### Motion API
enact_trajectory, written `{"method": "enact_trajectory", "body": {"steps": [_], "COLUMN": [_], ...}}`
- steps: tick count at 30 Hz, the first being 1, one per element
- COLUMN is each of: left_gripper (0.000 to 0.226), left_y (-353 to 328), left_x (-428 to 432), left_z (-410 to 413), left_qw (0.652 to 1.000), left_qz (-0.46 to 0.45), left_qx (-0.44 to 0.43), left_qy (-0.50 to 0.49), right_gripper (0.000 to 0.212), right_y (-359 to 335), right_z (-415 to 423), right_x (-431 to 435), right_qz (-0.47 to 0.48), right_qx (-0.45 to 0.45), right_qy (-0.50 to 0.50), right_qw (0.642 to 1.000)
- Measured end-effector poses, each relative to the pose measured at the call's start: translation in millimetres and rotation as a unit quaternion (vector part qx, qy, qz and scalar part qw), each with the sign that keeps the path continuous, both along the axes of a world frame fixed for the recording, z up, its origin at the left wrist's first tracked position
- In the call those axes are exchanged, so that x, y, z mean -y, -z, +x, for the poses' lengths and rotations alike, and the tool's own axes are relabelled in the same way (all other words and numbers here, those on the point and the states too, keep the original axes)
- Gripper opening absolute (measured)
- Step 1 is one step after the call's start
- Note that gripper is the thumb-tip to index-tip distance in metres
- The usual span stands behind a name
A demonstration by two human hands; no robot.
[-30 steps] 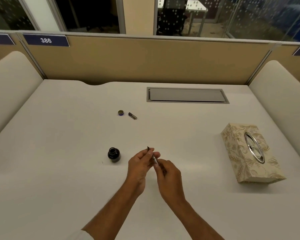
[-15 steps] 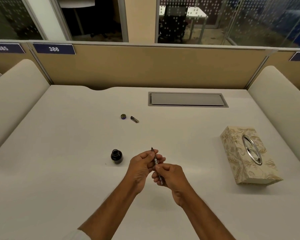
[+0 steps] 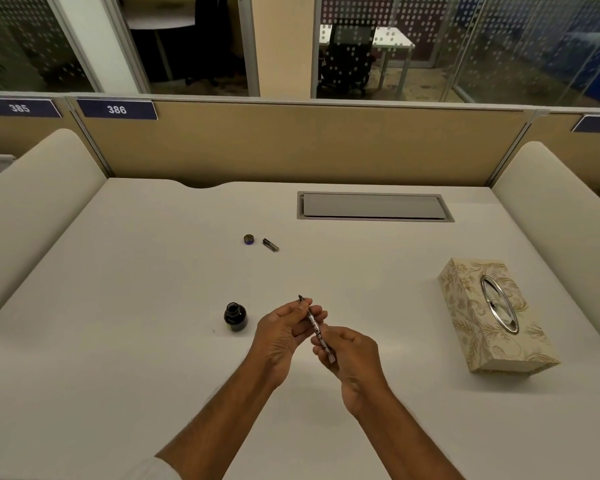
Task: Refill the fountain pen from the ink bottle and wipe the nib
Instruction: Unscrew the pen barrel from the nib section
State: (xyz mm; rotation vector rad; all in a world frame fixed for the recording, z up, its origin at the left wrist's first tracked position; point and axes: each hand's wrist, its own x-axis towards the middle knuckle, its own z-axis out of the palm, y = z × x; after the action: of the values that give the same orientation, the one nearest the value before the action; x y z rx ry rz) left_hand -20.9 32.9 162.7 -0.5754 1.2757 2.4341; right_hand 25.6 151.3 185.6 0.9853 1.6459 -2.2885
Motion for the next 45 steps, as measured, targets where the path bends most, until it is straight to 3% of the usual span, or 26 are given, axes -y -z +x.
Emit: {"method": "enact_trajectory", "body": {"steps": [3,7,22,38,45], "left_gripper": [0.021,0.022,0.023,0.023,0.024], "left_y": [-1,-3,-12,-13,-14], "left_x": [1,3,7,6,5], "left_z": [1,2,3,2,3], "left_qw": [1.0,1.0,1.0,1.0,0.999], "left_qz": [0.0,-0.004,-0.003,-0.017,-0.019], "left_qx": [-0.002,-0.001,-0.008,-0.012,-0.016], "left_qy": [0.0,0.007,0.022,0.023,0.026], "right_gripper": [0.001,0.015,0.011,0.014,0.015], "right_y": [-2,-4,-9,-9,-11], "right_z": [1,3,2,3,3], "right_x": [0,-1,-1,-4,-5], "right_qz": [-0.053,-0.094,-0.199,-0.109,-0.136], "right_qx": [0.008,0.03,0.048,0.032,0.042], "right_qy": [0.02,0.018,0.038,-0.017,-0.02], "right_qw": [0.998,0.995,0.978,0.993,0.99]}}
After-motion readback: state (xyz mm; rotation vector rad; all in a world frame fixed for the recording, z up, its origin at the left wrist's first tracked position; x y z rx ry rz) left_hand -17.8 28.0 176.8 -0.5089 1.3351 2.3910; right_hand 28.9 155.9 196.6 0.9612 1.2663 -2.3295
